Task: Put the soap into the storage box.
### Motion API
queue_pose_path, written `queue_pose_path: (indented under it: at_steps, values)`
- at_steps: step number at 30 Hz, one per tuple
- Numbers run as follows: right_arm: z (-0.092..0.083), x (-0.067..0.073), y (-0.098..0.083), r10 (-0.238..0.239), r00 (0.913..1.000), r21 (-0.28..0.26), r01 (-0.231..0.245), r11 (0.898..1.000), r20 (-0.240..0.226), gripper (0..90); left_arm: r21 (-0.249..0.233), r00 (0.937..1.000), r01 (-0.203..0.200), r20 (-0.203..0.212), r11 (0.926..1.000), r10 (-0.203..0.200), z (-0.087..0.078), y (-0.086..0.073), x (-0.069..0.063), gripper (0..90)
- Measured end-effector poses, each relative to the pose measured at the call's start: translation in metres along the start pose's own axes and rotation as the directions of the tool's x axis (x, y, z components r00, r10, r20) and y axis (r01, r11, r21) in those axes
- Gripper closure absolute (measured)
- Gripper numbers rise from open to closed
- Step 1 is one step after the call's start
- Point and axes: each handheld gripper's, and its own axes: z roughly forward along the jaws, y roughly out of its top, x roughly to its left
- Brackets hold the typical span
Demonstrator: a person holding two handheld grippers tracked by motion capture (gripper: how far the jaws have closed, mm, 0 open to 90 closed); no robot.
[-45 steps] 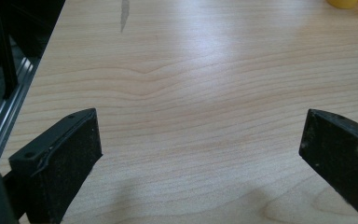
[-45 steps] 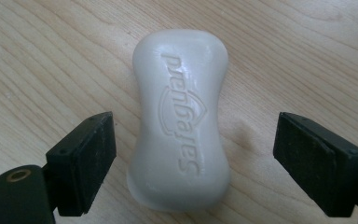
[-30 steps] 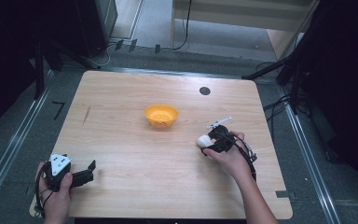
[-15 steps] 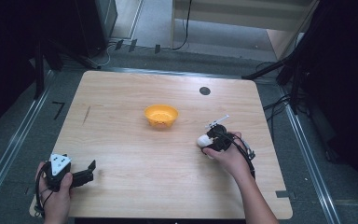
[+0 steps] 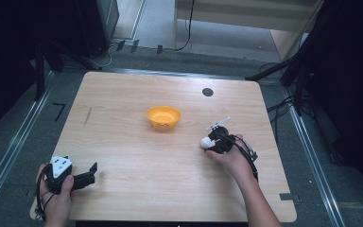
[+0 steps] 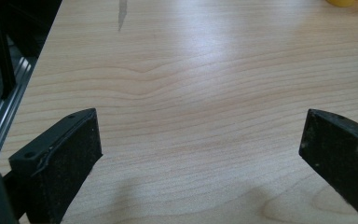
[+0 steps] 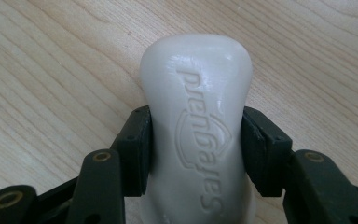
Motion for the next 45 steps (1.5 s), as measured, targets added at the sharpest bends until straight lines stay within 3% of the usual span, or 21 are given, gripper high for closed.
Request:
queue_pose_path:
  at_steps: [25,32,45]
  values:
    - [0.0,-0.001,-0.003,-0.048,0.9987,-0.02,0.048,0.999,-0.014,50.8,0.003,1.0,0.003,0.002,1.0,-0.003,0.0,0.0,0.0,0.0]
    - [-0.001,0.0,-0.001,-0.095,0.9955,-0.012,0.095,0.995,-0.001,51.0,0.001,1.0,0.002,0.006,1.0,-0.002,0.001,0.0,0.0,0.0]
    - [-0.012,-0.008,0.002,-0.102,0.9941,-0.037,0.101,0.994,-0.036,50.9,0.002,1.0,0.002,0.007,1.0,-0.002,0.0,0.0,0.0,0.0]
